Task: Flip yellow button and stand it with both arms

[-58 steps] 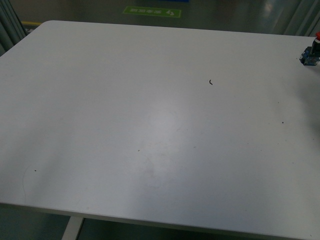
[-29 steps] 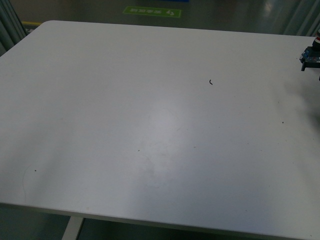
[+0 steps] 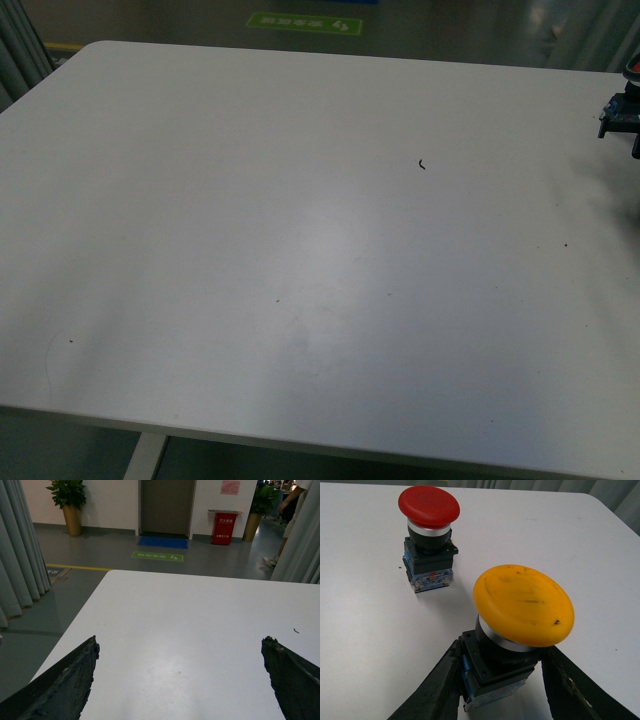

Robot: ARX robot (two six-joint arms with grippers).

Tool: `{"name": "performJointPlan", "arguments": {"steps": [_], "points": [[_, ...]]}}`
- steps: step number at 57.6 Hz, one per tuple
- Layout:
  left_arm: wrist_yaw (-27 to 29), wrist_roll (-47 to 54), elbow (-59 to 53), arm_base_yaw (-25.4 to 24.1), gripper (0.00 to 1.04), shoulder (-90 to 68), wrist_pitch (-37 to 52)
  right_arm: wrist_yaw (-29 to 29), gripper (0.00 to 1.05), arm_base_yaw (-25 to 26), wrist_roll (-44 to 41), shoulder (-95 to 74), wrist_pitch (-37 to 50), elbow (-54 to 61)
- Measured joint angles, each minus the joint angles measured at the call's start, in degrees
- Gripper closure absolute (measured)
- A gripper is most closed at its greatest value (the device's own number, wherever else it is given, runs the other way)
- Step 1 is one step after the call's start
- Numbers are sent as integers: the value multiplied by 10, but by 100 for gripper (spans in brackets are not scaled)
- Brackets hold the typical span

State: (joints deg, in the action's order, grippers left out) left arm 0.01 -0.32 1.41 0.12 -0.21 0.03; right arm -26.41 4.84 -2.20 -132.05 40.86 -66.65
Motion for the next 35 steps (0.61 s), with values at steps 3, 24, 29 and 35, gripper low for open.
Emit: {"name": "performJointPlan", "arguments": {"steps": [3,24,29,35], "points": [[0,0,0,0,7,0,0,0,66,1,-2,-5,0,-2],[0,0,0,0,7,0,0,9,66,16,-16,-23,13,-2],[0,0,0,0,7,0,0,13,66,18,-16,-23,13,2],[0,0,0,0,7,0,0,15,66,20,-14,-23,12,4]]}}
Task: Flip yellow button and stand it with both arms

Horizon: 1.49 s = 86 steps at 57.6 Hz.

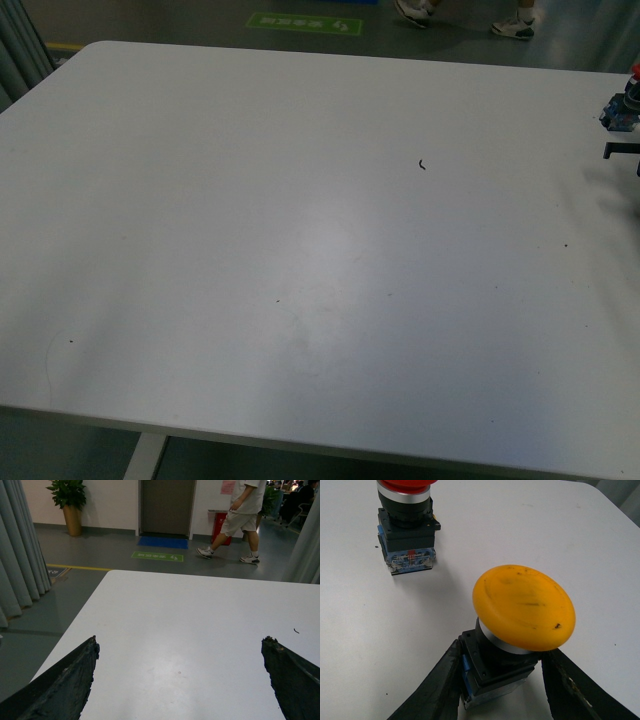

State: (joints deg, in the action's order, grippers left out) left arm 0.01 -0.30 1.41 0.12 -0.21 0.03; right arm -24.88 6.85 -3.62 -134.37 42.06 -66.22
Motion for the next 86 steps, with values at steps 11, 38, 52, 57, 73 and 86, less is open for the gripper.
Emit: {"name": "performJointPlan", "arguments": {"steps": [11,38,52,57,73,86], "points": [[0,0,0,0,7,0,0,7,66,5,3,1,-6,0],[0,0,0,0,7,0,0,52,8,0,19,28,-41,16],[0,0,0,0,7,0,0,56,7,-10,26,49,-50,17],[0,0,0,0,7,0,0,57,7,-13,30,62,-58,19],[0,0,0,0,7,0,0,82,7,-21,61,136,-82,51],[0,0,0,0,7,0,0,125,7,-33,97,277,-104,130]]}}
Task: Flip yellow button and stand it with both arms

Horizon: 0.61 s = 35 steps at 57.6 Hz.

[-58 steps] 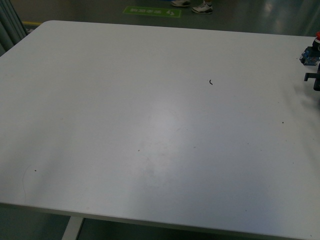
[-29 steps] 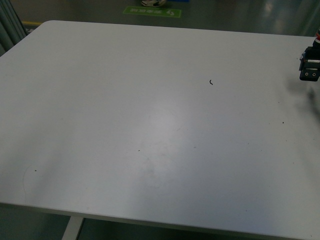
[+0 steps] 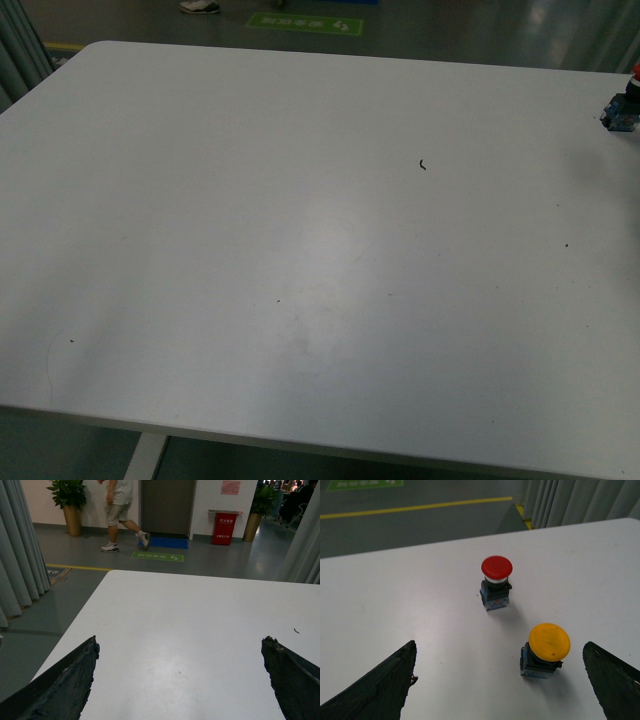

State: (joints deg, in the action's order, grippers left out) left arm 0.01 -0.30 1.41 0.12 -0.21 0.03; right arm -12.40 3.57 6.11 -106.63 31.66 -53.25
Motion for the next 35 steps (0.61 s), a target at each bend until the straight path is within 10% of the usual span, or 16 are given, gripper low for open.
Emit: {"name": "performJointPlan", "arguments": {"steps": [35], "points": [[0,0,0,0,7,1,0,154,10,15,112,479,-131,290]]}}
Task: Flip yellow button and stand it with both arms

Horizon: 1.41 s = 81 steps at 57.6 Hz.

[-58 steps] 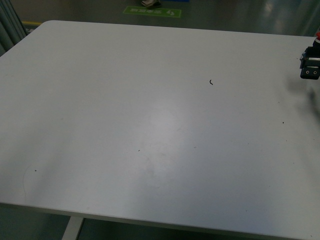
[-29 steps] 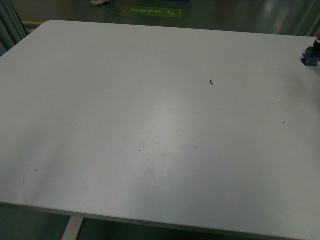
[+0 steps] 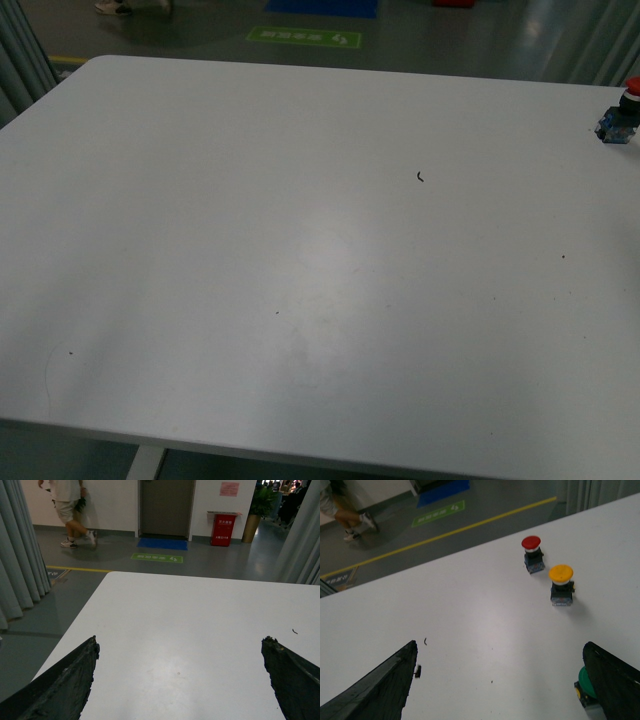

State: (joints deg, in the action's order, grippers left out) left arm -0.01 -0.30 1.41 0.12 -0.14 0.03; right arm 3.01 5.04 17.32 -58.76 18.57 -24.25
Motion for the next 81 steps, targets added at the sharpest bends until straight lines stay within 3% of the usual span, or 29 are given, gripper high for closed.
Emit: {"name": "performJointPlan", "arguments": {"steps": [5,9,14,25,43,49,81], "points": [[0,0,0,0,7,0,0,12,24,-1,-76,-2,155,57],[0,0,0,0,7,0,0,12,37,-7,-126,11,224,97],[0,0,0,0,7,0,0,-29,61,-39,-157,59,230,131],[0,0,0,0,7,0,0,-30,102,-49,-169,133,199,178],[0,0,0,0,7,0,0,-30,101,-49,-171,248,123,217],[0,0,0,0,7,0,0,-30,101,-49,-171,262,136,240],[0,0,0,0,7,0,0,-30,101,-49,-171,416,-12,240]]}}
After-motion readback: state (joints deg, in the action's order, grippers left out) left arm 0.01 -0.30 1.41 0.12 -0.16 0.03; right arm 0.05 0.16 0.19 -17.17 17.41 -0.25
